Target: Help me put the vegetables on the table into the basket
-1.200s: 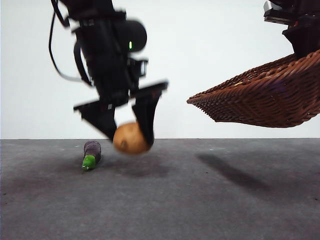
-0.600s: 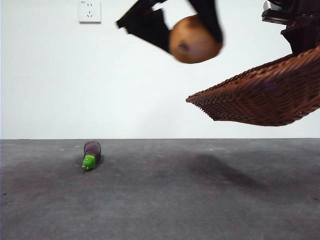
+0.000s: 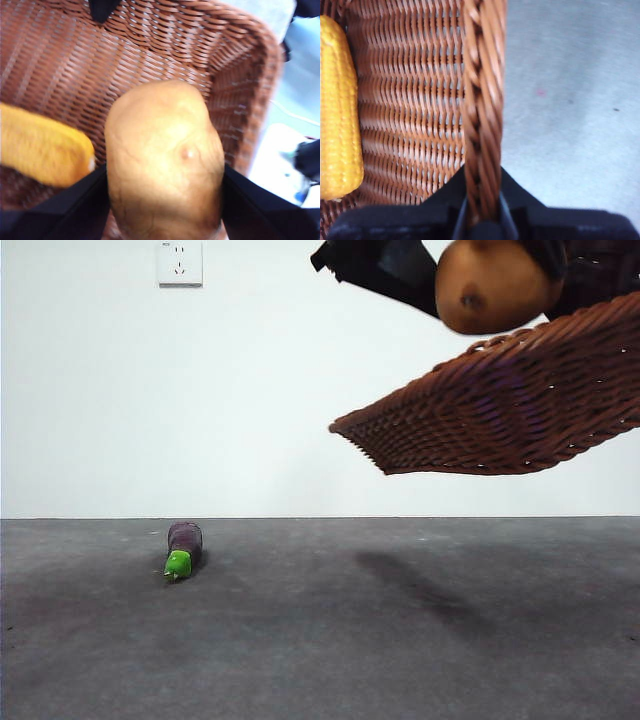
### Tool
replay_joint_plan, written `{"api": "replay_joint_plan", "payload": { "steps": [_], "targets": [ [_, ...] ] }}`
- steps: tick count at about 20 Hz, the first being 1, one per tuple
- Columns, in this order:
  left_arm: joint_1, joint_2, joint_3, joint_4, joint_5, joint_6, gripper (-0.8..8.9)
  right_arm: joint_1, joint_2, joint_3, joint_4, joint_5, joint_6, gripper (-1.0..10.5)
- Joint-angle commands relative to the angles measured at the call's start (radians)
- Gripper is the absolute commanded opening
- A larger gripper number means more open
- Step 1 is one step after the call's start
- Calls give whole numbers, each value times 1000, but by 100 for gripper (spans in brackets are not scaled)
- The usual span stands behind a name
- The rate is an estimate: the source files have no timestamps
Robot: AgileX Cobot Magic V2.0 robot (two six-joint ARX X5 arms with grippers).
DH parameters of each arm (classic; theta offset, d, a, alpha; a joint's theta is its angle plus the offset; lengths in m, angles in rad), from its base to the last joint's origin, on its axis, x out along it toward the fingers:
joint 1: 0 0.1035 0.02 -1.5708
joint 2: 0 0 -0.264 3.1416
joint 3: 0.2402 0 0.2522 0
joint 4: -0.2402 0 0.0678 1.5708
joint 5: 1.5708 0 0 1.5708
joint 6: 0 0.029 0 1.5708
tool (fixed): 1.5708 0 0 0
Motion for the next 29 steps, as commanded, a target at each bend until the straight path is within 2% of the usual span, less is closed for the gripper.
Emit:
{"api": "replay_joint_plan", "payload": {
  "steps": [1,4,6,7,8,16,20,23,26,29],
  "targets": [
    [2,28,-3,-8,-26,9,-8,30,-6,1,3,-11,10,-12],
    [0,56,-3,-26,-46,-4,22,54,-6,1,16,-16,13,-12],
    [-2,66,-3,-22,-56,-12,263,59,-6,1,18,-43,19,-12],
    [-2,68,-3,-21,-53,-15,420,59,-6,1,18,-53,19,-12],
    [-3,68,-3,-21,-52,-15,519,59,-6,1,18,-53,19,-12],
    [-7,11,-2,-10,-32,-52,536,56,-6,1,67,-18,19,-12],
    [31,-100,-2,-54,-200,-77,536,42,-5,1,72,3,19,-12],
    [145,-126,-2,-137,-314,-76,536,31,-5,1,71,4,18,-12],
    [319,-84,-2,-190,-313,-87,535,31,-5,1,70,5,19,-12],
    [471,-31,-3,-163,-289,-117,535,31,-5,1,66,4,21,-12]
  ]
}}
